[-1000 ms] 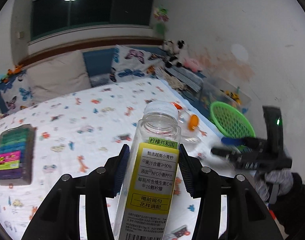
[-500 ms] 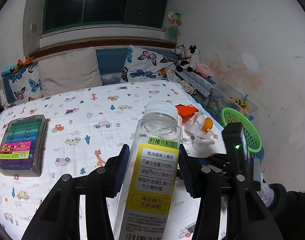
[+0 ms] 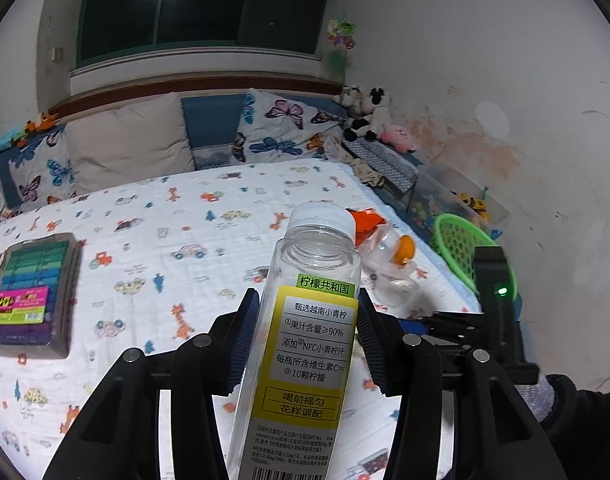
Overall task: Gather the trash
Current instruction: 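Release the crumpled paper into the basket with the right tool while the left tool holds the bottle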
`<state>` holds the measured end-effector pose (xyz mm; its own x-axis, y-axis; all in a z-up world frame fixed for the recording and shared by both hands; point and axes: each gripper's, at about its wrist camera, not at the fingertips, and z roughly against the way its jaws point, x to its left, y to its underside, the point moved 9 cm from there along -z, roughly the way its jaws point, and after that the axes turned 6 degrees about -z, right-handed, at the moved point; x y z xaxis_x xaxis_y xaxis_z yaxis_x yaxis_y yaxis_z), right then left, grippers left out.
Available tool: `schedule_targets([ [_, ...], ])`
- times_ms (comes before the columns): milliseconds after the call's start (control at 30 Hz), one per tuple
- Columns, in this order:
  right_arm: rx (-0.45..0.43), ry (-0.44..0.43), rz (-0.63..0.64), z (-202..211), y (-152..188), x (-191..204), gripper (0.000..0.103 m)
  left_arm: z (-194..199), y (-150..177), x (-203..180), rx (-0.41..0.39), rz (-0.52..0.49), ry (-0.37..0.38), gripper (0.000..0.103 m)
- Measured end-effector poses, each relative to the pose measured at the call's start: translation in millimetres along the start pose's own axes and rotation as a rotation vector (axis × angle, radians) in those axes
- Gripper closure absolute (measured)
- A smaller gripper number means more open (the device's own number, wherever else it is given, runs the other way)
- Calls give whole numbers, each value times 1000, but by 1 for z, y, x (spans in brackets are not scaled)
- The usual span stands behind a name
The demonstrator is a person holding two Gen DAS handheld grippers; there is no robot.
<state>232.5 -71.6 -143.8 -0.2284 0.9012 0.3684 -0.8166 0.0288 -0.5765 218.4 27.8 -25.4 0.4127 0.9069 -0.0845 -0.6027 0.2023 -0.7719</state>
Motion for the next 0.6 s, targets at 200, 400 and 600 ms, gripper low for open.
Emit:
schedule_targets([
  [200, -117, 49, -46, 67, -13, -43, 65, -14, -15, -36, 0, -40, 61, 56],
  [400, -195, 197, -121, 127, -25, -130, 65, -37, -35, -89, 6, -97, 126, 56],
  [600, -196, 328, -222, 157, -22, -225, 64, -72, -60, -146, 25, -142, 187, 56],
])
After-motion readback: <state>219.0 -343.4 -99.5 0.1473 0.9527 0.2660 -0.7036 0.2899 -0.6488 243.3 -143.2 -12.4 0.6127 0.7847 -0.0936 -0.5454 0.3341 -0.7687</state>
